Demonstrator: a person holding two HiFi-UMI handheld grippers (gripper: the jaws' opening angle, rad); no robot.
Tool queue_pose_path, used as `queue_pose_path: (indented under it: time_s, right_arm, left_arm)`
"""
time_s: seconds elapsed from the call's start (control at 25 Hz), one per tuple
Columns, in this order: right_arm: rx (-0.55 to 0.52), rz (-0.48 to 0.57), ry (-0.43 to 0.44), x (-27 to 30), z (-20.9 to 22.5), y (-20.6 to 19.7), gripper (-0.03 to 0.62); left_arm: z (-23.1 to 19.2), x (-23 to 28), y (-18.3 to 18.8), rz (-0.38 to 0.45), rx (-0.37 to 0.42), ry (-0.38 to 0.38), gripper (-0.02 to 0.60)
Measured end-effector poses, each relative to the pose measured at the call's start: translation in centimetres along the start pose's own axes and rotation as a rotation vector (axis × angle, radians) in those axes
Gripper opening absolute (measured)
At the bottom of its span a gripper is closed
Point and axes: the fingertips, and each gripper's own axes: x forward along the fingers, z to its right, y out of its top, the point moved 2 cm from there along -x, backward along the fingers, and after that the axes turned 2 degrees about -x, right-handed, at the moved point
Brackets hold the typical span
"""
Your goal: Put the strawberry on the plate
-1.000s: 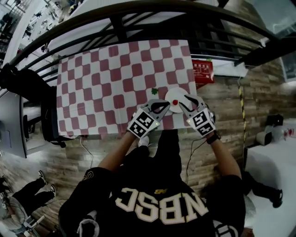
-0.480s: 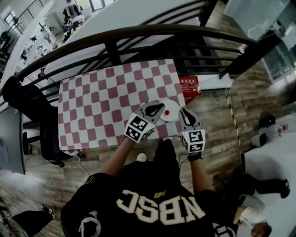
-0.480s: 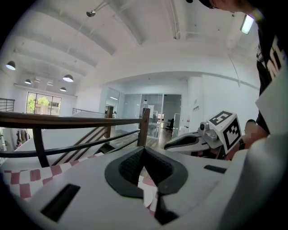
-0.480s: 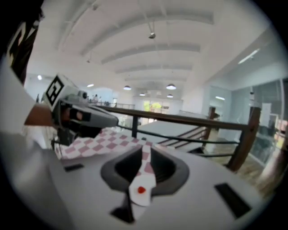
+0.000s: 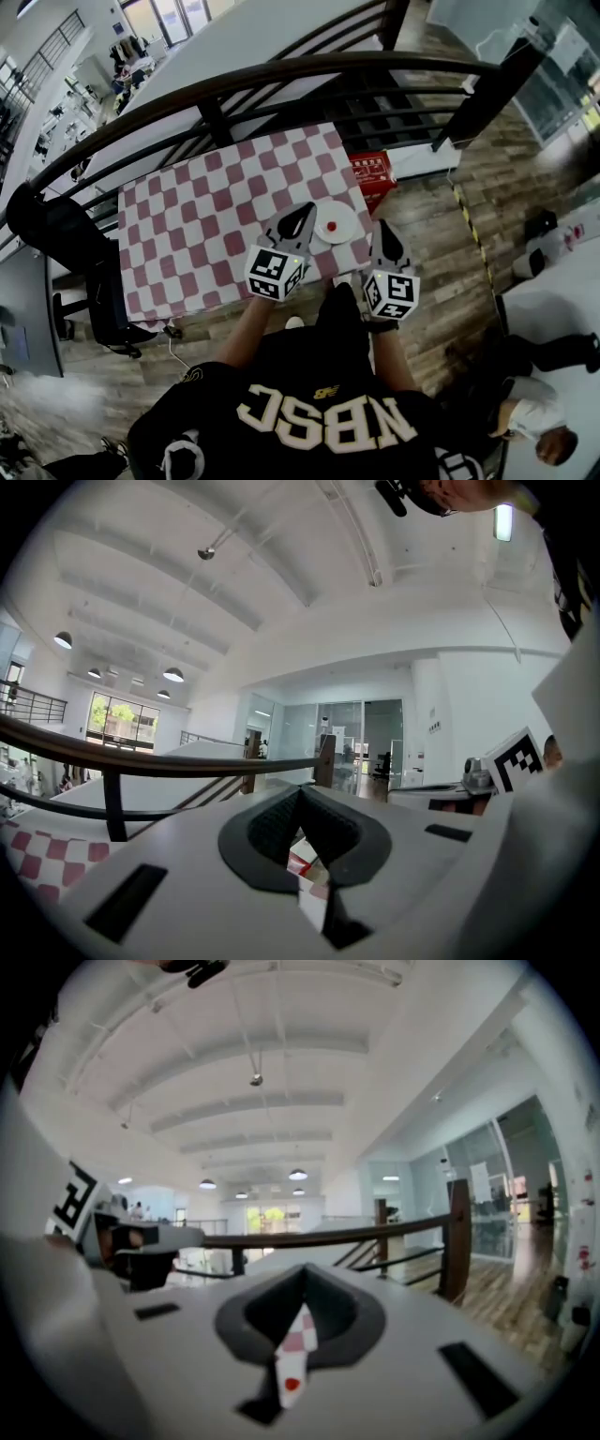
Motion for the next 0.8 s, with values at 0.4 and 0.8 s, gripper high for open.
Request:
queue_pose_path:
  time_s: [0.4,0.8]
  right_arm:
    - [0.002,0.022,-0.070,-1.6,1.1,0.9,0.018]
    - [-0.008,0.033,-0.057,0.0,1.2,1.7,0.018]
  left_arm:
    - [1.1,-0.6,-0.5,0.027,0.022,0.057,0.015]
    - [0.0,-0.4,-0.2,0.032,0.024,0.073,0.015]
